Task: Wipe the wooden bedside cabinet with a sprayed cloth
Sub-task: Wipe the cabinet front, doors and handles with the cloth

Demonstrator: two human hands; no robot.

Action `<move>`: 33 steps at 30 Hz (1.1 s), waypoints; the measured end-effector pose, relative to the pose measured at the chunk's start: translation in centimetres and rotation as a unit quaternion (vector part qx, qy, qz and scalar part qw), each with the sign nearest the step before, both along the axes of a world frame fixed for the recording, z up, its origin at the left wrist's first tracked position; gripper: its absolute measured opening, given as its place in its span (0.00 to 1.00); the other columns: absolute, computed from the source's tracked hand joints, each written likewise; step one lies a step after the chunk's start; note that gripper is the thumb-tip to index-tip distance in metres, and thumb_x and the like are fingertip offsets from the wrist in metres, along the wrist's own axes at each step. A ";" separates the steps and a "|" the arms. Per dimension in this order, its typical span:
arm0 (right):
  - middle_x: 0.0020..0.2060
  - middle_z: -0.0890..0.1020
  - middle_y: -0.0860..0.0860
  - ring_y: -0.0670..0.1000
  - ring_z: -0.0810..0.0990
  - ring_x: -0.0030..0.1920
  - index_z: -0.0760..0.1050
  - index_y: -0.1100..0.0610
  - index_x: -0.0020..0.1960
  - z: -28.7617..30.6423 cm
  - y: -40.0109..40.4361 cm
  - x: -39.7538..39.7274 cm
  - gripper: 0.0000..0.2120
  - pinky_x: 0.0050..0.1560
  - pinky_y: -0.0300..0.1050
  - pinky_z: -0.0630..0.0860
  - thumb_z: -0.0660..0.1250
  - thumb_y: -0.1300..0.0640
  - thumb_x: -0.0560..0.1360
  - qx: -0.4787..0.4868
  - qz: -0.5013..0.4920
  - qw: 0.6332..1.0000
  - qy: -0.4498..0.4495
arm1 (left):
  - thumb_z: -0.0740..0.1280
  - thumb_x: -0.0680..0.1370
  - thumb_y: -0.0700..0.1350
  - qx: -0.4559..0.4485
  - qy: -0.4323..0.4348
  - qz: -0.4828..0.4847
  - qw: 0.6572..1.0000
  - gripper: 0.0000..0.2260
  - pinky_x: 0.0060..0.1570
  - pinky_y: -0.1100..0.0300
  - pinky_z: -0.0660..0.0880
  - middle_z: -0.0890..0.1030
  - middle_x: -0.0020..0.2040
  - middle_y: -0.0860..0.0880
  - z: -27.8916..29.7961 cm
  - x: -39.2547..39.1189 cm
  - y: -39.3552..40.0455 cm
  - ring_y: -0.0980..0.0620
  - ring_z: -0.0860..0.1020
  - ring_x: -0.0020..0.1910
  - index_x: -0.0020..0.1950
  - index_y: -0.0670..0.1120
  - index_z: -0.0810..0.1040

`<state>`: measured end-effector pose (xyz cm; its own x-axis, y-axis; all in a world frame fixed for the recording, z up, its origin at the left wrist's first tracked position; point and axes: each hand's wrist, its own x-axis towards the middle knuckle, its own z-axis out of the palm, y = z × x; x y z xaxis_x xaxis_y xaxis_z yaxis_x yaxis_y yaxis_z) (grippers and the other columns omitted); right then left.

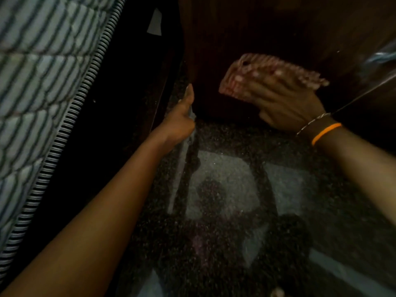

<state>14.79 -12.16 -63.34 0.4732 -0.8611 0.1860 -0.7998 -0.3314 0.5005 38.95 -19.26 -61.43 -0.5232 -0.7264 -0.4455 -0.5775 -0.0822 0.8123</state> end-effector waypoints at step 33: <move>0.72 0.66 0.46 0.49 0.54 0.71 0.58 0.45 0.73 10.5 -0.9 3.2 0.32 0.72 0.44 0.37 0.61 0.55 0.71 -0.222 -0.132 0.961 -0.102 | 0.64 0.75 0.39 -0.205 -0.147 0.009 0.968 0.39 0.72 0.50 0.46 0.36 0.76 0.44 4.5 -6.0 5.5 0.44 0.40 0.75 0.75 0.40 0.38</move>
